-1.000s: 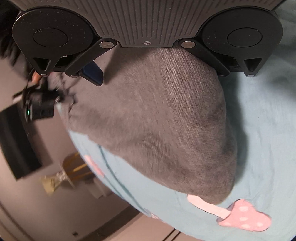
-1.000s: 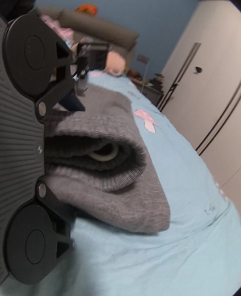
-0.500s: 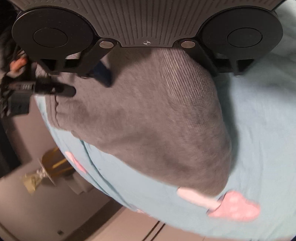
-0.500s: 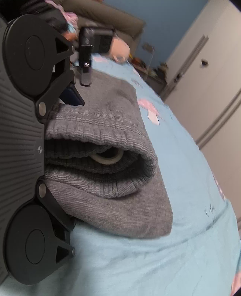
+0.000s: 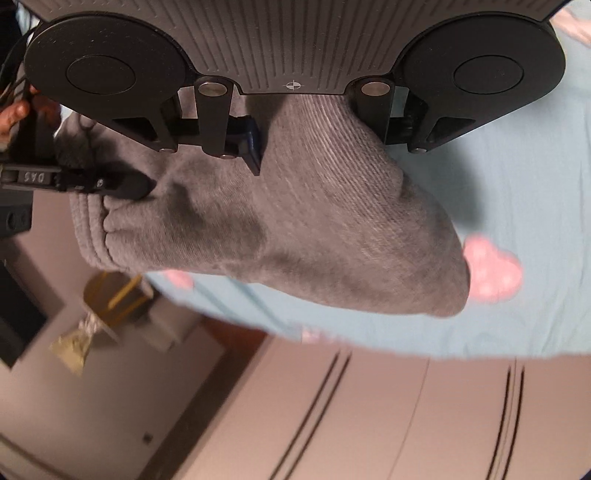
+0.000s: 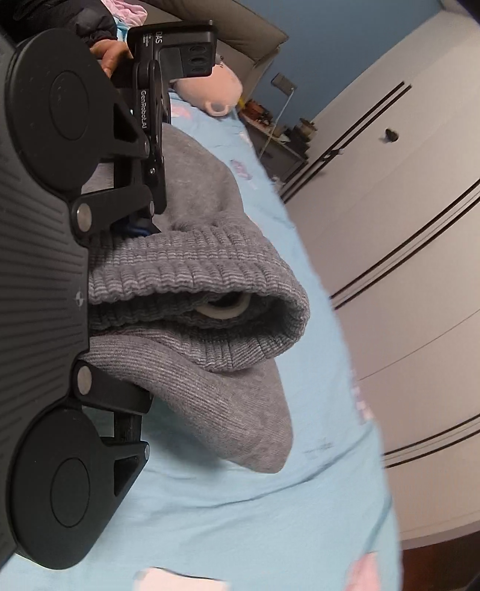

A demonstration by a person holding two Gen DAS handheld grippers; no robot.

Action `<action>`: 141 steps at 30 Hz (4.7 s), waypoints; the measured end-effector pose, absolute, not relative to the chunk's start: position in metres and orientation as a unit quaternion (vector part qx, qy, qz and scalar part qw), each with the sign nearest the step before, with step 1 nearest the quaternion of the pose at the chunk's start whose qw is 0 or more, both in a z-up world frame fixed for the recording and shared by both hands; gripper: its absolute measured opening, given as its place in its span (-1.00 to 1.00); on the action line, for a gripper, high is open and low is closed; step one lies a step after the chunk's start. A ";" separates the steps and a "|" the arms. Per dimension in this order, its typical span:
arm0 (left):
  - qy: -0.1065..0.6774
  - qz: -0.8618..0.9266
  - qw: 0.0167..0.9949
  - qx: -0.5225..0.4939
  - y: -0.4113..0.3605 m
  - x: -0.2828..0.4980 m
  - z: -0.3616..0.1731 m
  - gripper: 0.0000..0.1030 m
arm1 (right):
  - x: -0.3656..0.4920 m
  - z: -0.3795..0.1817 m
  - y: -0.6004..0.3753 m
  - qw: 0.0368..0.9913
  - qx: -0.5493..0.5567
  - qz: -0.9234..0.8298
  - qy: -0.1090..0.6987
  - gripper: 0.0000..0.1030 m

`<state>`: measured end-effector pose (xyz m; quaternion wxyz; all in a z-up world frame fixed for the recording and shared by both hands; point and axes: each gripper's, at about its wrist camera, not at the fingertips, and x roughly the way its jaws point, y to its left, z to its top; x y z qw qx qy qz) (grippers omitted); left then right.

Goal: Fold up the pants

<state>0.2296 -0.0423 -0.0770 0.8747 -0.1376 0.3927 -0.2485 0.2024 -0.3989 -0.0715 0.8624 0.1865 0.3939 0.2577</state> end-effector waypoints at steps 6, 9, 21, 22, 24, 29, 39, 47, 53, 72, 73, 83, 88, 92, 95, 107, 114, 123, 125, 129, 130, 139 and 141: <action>0.361 -0.222 0.890 -0.171 -0.042 0.273 -0.058 -0.08 | 0.247 -0.040 -0.405 0.885 0.189 0.251 0.345 0.12; 0.397 -0.122 0.903 -0.111 -0.048 0.294 -0.073 0.76 | 0.272 -0.038 -0.408 0.894 0.175 0.226 0.344 0.37; 0.406 -0.027 0.911 -0.070 -0.048 0.249 -0.108 0.86 | 0.262 -0.071 -0.419 0.934 0.067 0.024 0.349 0.94; 0.399 -0.029 0.915 -0.052 -0.058 0.246 -0.108 0.88 | 0.262 -0.073 -0.416 0.934 0.069 0.025 0.351 0.94; 0.401 -0.033 0.915 -0.013 -0.077 0.248 -0.111 0.89 | 0.260 -0.076 -0.399 0.933 0.064 0.026 0.353 0.94; 0.389 -0.015 0.919 0.059 -0.096 0.243 -0.123 0.97 | 0.256 -0.106 -0.369 0.930 -0.034 0.007 0.366 0.94; 0.406 -0.023 0.913 -0.024 -0.069 0.230 -0.119 0.98 | 0.242 -0.095 -0.375 0.924 -0.018 0.017 0.382 0.94; 0.414 -0.019 0.910 -0.013 -0.067 0.223 -0.123 0.98 | 0.237 -0.123 -0.348 0.904 -0.048 0.022 0.425 0.94; 0.427 0.007 0.902 -0.065 -0.040 0.204 -0.128 0.98 | 0.210 -0.110 -0.397 0.919 0.106 0.030 0.380 0.94; 0.486 -0.009 0.872 0.057 -0.139 0.126 -0.112 0.98 | 0.061 -0.119 -0.393 0.887 0.107 -0.082 0.443 0.94; 0.489 0.000 0.872 0.039 -0.139 0.122 -0.110 0.98 | 0.063 -0.115 -0.394 0.879 0.121 -0.086 0.454 0.94; 0.429 0.019 0.903 0.013 -0.140 0.079 -0.061 0.98 | 0.071 -0.086 -0.370 0.855 0.060 -0.073 0.510 0.94; 0.451 -0.008 0.891 0.044 -0.147 0.081 -0.048 0.98 | 0.068 -0.086 -0.366 0.844 0.064 -0.059 0.530 0.94; 0.439 -0.002 0.897 0.041 -0.151 0.077 -0.042 0.98 | 0.071 -0.077 -0.366 0.843 0.079 -0.059 0.529 0.94; 0.445 -0.010 0.894 0.039 -0.152 0.080 -0.039 0.98 | 0.075 -0.070 -0.363 0.846 0.066 -0.062 0.526 0.94; 0.447 0.005 0.893 0.051 -0.150 0.085 -0.028 0.98 | 0.078 -0.032 -0.329 0.897 -0.016 -0.045 0.439 0.94; 0.469 0.007 0.882 0.046 -0.148 0.097 -0.020 0.98 | 0.096 -0.037 -0.322 0.867 0.007 -0.023 0.498 0.94; 0.504 0.020 0.862 0.050 -0.147 0.113 -0.011 0.98 | 0.111 -0.017 -0.320 0.865 0.008 -0.031 0.501 0.94; 0.507 0.019 0.861 0.045 -0.145 0.114 -0.010 0.98 | 0.114 -0.014 -0.320 0.864 0.005 -0.036 0.502 0.94; 0.503 0.027 0.863 0.042 -0.143 0.115 -0.007 0.98 | 0.114 -0.011 -0.320 0.866 -0.005 -0.042 0.498 0.94; 0.503 0.030 0.863 0.044 -0.143 0.115 -0.006 0.98 | 0.114 -0.011 -0.321 0.866 -0.007 -0.042 0.498 0.94; 0.502 0.033 0.863 0.050 -0.146 0.117 -0.004 0.98 | 0.114 -0.011 -0.321 0.863 -0.009 -0.041 0.503 0.94; 0.502 0.034 0.863 0.049 -0.146 0.117 -0.003 0.98 | 0.114 -0.011 -0.321 0.864 -0.009 -0.040 0.502 0.94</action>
